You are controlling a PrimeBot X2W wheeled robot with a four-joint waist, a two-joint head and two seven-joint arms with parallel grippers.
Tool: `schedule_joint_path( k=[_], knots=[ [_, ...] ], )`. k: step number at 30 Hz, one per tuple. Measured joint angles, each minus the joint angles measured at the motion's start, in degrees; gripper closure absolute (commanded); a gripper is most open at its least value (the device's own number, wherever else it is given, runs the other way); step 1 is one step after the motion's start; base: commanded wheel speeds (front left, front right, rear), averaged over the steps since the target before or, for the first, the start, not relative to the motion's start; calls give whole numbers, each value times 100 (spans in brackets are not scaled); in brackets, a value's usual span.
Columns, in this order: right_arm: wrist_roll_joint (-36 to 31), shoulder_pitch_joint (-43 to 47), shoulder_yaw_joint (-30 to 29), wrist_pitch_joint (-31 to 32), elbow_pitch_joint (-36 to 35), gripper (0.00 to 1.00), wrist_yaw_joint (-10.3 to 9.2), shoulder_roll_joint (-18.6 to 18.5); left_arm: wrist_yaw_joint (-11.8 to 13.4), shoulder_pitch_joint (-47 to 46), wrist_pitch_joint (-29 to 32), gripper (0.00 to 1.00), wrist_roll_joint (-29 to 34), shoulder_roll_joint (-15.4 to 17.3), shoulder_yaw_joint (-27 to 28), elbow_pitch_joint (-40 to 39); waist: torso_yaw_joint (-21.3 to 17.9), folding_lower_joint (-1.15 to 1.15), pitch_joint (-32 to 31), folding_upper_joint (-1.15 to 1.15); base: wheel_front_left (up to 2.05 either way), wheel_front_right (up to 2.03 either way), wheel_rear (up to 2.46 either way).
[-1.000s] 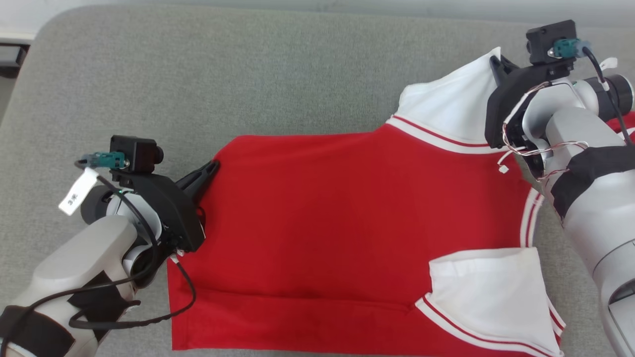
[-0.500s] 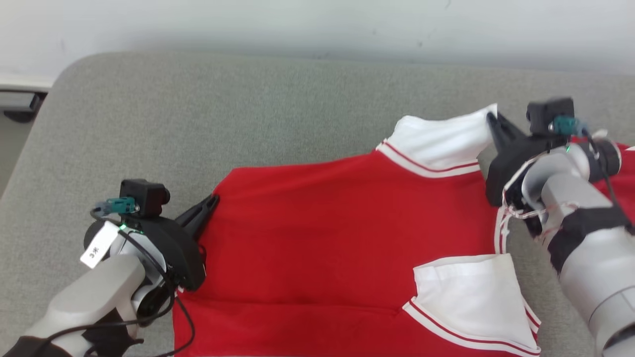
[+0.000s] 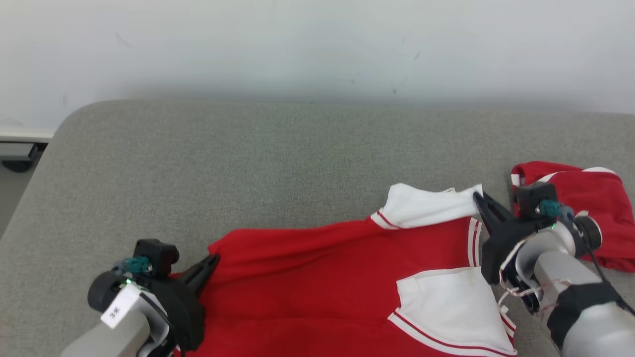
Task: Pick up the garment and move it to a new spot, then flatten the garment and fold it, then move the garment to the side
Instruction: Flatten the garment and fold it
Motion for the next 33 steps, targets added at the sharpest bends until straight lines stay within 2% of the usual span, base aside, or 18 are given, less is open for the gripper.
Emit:
schedule_joint_path(
  k=[21, 33],
  knots=[
    [817, 1432, 520, -1, -1662, 100, 0, -586, 398, 617, -60, 100, 357, 37, -13, -325, -53, 1, -305, 0, 0, 0, 0],
    [1078, 1937, 775, 1, -1928, 100, 0, -783, 499, 871, -60, 100, 410, 19, 20, -442, -21, 1, -378, 0, 0, 0, 0]
  ],
)
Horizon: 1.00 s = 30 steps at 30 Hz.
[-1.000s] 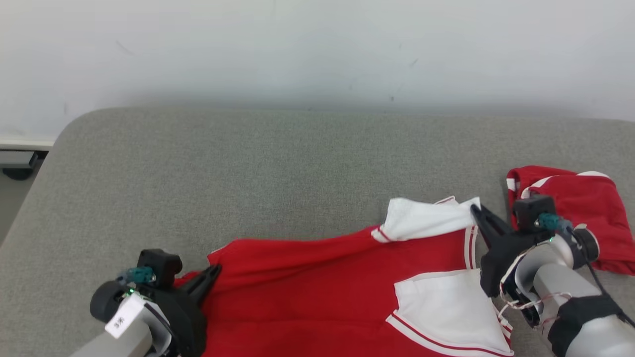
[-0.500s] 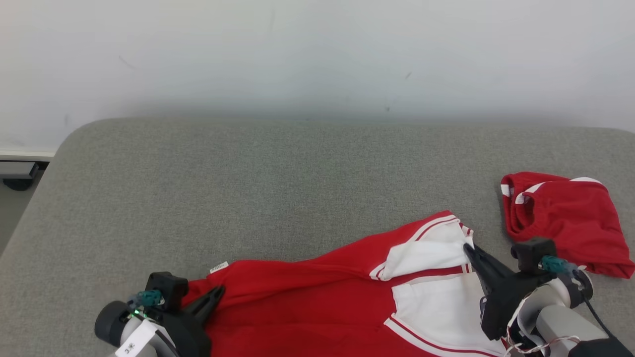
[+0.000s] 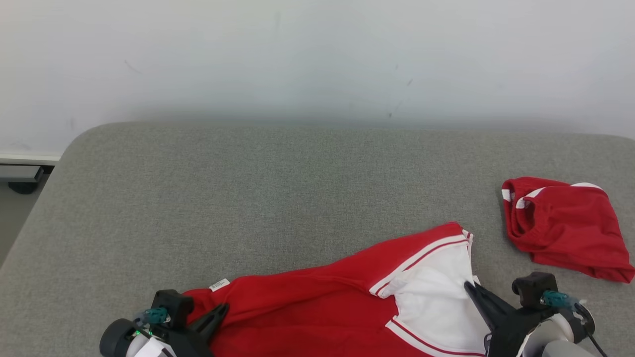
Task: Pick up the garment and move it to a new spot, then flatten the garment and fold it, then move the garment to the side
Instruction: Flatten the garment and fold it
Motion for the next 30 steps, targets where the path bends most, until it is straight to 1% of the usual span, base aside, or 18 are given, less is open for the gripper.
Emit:
schedule_joint_path(
  k=[4, 15, 16, 17, 18, 19, 20, 27, 30],
  knots=[
    [-1, 39, 110, 15, -2, 100, 0, -64, 4, 110, -1, 100, 19, 8, 43, -4, 8, 0, -19, 0, 0, 0, 0],
    [102, 198, 257, 65, -97, 100, 0, -40, 47, 198, -1, 100, 52, -8, 190, 11, 11, 0, -72, 0, 0, 0, 0],
    [104, 222, 270, 83, -96, 100, 0, -26, 47, 201, -1, 96, 52, -10, 199, 22, 8, 1, -75, 0, 0, 0, 0],
    [124, 237, 287, 116, -91, 100, 0, -12, 48, 204, -1, 73, 51, -11, 216, 41, 4, 1, -78, 0, 0, 0, 0],
    [165, 242, 290, 118, -90, 86, 0, 3, 49, 209, -1, 58, 52, -10, 234, 59, -1, 1, -82, 0, 0, 0, 0],
    [188, 242, 289, 118, -94, 27, 0, 10, 68, 221, -1, 9, 51, -10, 257, 60, -6, 0, -86, 0, 0, 0, 0],
    [207, 241, 288, 118, -98, 0, 0, 9, 97, 244, -1, 0, 51, -11, 280, 53, -11, 0, -90, 0, 0, 0, 0],
    [467, 259, 130, 108, -277, 0, 0, -107, 155, 447, -1, 0, 41, -10, 502, -74, -16, 0, -190, 0, 0, 0, 0],
    [599, 352, 22, 89, -421, 0, 0, -160, 226, 510, -1, 0, 38, 18, 646, -212, -3, 0, -249, 1, 0, 0, 0]
  ],
)
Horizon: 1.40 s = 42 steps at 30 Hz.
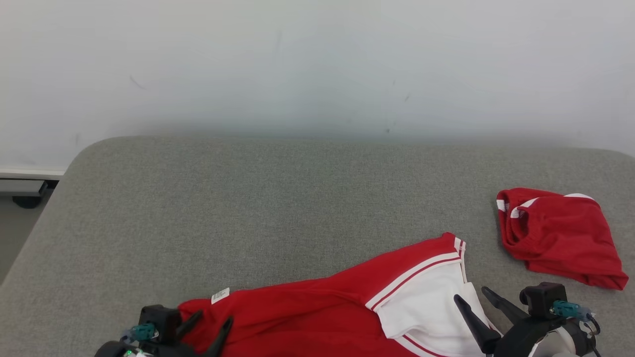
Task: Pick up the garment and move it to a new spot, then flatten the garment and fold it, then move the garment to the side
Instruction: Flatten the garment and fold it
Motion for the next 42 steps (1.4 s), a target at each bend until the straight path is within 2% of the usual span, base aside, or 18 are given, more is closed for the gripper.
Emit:
schedule_joint_path(
  k=[8, 12, 20, 24, 29, 42],
  knots=[
    [155, 232, -233, -33, -48, 0, -3, -64, 276, 361, -1, 0, -8, 194, 357, -280, 8, -1, -143, 0, 0, 0, 0],
    [208, 288, -322, -36, -31, 0, -79, -86, 423, 543, 0, 0, -8, 258, 609, -488, 28, 0, -179, 0, 0, 0, 0],
    [205, 343, -398, -35, 32, 0, -430, -41, 631, 971, 0, 0, 185, 382, 1288, -1054, 104, 0, -194, 0, 0, 0, 0],
    [201, 298, -366, 112, 185, 0, -601, 10, 682, 1129, -1, 0, 263, 383, 1635, -1302, 184, 0, -166, 0, 0, 0, 0],
    [154, -15, -297, 345, 328, 0, -715, 96, 683, 1327, -1, 0, 368, 377, 2015, -1492, 313, 0, -139, 0, 0, 0, 0],
    [93, -502, -108, 1103, 888, 0, -867, 203, 684, 1806, -5, 0, 946, 322, 2798, -1634, 480, 0, -150, 0, 0, 0, 0]
  ],
)
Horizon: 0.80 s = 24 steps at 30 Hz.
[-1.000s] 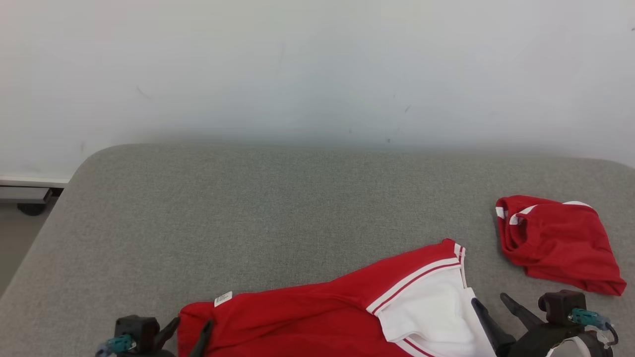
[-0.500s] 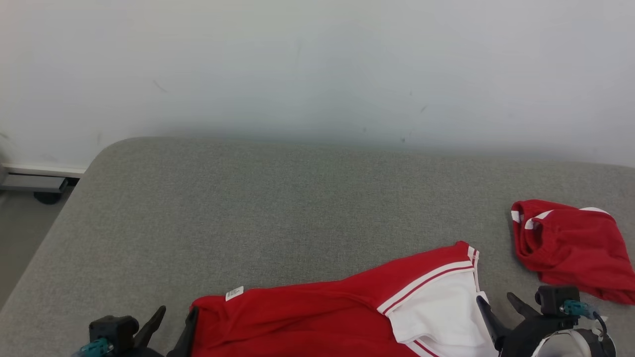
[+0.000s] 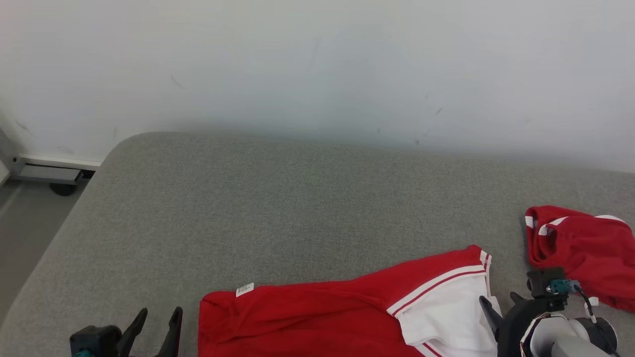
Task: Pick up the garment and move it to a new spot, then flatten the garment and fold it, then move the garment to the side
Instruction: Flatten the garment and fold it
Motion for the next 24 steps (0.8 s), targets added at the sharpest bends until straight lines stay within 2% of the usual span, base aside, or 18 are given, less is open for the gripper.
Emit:
schedule_joint_path(
  k=[11, 21, 22, 23, 24],
  knots=[
    [63, -42, 153, 743, 436, 0, -1, 136, 0, 169, 0, 0, 407, -214, 382, -229, 85, 0, 64, 0, 0, 0, 0],
    [205, -226, 177, 1213, 609, 0, 154, 192, 0, 237, 0, 0, 693, -342, 558, -336, 220, 0, 116, 0, 0, 0, 0],
    [215, -232, 179, 1249, 624, 3, 160, 199, 0, 240, 0, 0, 702, -354, 584, -348, 231, 0, 120, 0, 0, 0, 0],
    [215, -250, 183, 1295, 635, 34, 192, 200, 0, 244, 0, 0, 706, -366, 608, -354, 238, 0, 123, 0, 0, 0, 0],
    [216, -271, 190, 1296, 641, 77, 249, 199, 0, 257, 0, 0, 719, -370, 630, -359, 240, 0, 125, 0, 0, 0, 0]
  ],
)
